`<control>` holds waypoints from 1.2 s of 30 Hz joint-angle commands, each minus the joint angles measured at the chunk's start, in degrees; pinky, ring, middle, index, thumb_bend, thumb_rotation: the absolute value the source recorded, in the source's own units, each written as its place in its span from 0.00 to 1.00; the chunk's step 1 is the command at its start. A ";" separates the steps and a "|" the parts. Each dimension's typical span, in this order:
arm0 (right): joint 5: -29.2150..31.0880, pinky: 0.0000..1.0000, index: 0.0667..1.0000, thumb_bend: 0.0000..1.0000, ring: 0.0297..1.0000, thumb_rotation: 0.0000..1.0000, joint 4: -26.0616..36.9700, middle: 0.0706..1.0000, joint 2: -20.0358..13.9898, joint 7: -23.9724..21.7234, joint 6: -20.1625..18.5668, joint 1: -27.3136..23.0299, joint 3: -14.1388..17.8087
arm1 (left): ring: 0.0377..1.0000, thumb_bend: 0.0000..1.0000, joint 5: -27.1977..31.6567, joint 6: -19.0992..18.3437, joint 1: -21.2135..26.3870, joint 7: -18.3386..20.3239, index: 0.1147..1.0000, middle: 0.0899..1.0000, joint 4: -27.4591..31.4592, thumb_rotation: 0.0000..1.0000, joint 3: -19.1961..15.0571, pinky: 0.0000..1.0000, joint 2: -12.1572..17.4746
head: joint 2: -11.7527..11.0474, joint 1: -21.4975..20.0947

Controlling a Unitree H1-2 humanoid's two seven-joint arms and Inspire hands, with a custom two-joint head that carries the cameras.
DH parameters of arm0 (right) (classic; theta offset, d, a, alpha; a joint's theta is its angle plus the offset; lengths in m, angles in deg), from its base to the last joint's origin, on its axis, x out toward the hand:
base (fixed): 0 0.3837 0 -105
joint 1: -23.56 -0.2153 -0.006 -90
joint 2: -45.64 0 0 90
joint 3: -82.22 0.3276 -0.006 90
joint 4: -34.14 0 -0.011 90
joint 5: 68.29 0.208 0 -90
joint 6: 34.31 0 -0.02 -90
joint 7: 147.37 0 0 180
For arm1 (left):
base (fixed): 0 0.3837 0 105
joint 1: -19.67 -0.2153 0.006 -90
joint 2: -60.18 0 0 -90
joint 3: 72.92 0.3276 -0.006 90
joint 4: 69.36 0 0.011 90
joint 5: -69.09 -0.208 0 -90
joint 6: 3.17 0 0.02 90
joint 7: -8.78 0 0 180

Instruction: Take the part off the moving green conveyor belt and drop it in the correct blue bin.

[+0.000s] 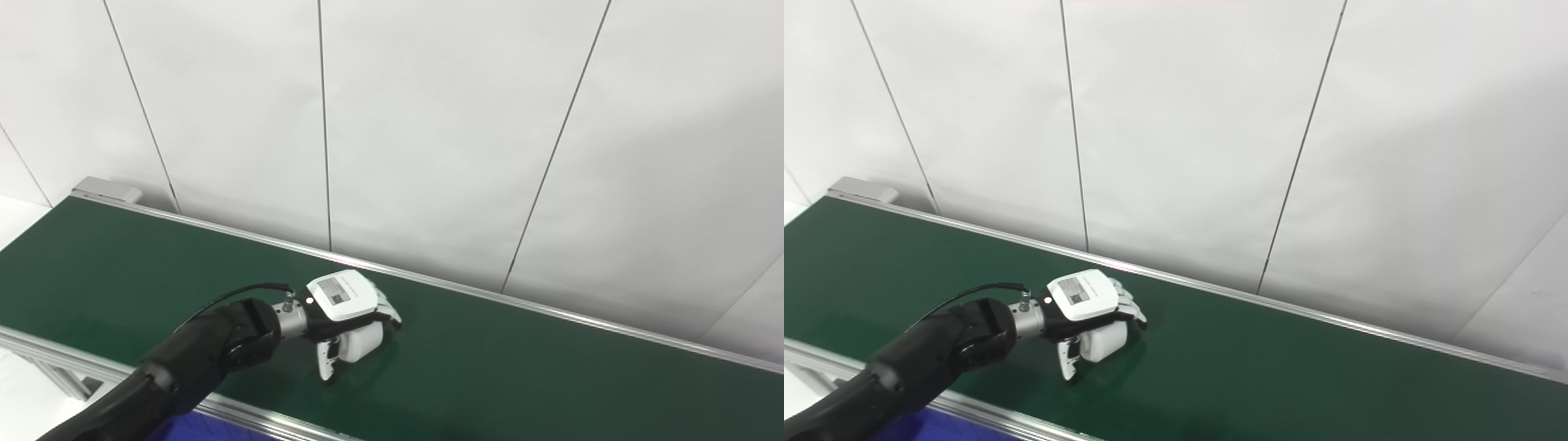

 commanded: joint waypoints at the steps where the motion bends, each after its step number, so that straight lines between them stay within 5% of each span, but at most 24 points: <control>1: -0.22 1.00 1.00 0.95 1.00 1.00 2.29 1.00 0.60 -0.39 1.40 1.11 -0.27 | 0.56 0.71 1.30 0.63 1.12 -7.26 0.48 0.54 -3.34 0.01 2.97 0.57 -0.61 | -0.04 -0.06; 2: -0.29 1.00 1.00 0.96 1.00 1.00 2.29 1.00 0.68 -0.38 1.41 1.17 -0.30 | 0.49 0.59 2.47 0.63 1.55 -9.68 0.43 0.49 -4.27 0.00 4.40 0.51 -0.55 | -0.01 -0.23; 4: -0.31 1.00 1.00 0.96 1.00 1.00 2.41 1.00 0.87 -0.43 1.33 1.28 -0.35 | 0.45 0.52 4.16 0.64 2.19 -12.58 0.40 0.46 -5.34 0.00 6.61 0.47 -0.19 | 0.06 -0.43; 13: -0.33 1.00 1.00 0.96 1.00 1.00 2.95 1.00 1.22 -0.73 1.04 1.48 -0.42 | 0.43 0.50 6.18 0.63 4.12 -19.08 0.39 0.46 -6.37 0.00 13.23 0.45 2.58 | 0.28 -0.59; 19: -0.27 1.00 1.00 0.95 1.00 1.00 2.88 1.00 1.21 -0.87 1.35 1.50 -0.27 | 0.39 0.50 6.04 0.62 4.92 -18.08 0.42 0.45 -2.94 0.00 14.42 0.43 4.61 | 0.94 -0.39; 25: -0.21 1.00 1.00 0.91 1.00 1.00 5.00 1.00 1.11 -1.48 0.39 1.86 -0.22 | 0.38 0.50 9.57 0.57 2.01 -8.70 0.42 0.47 12.65 0.00 8.75 0.40 8.17 | 4.91 1.75; 31: 1.52 1.00 1.00 0.88 1.00 1.00 10.98 1.00 0.83 -3.28 -3.93 2.15 -0.31 | 0.39 0.50 18.96 -3.19 -2.55 7.21 0.43 0.46 34.38 0.00 -0.11 0.38 11.45 | 12.87 7.16; 36: 2.52 1.00 1.00 0.84 1.00 1.00 14.49 1.00 0.71 -4.09 -6.14 2.78 -0.29 | 0.39 0.50 27.16 -8.30 -5.98 19.76 0.43 0.45 45.09 0.00 -4.43 0.38 13.75 | 15.76 10.13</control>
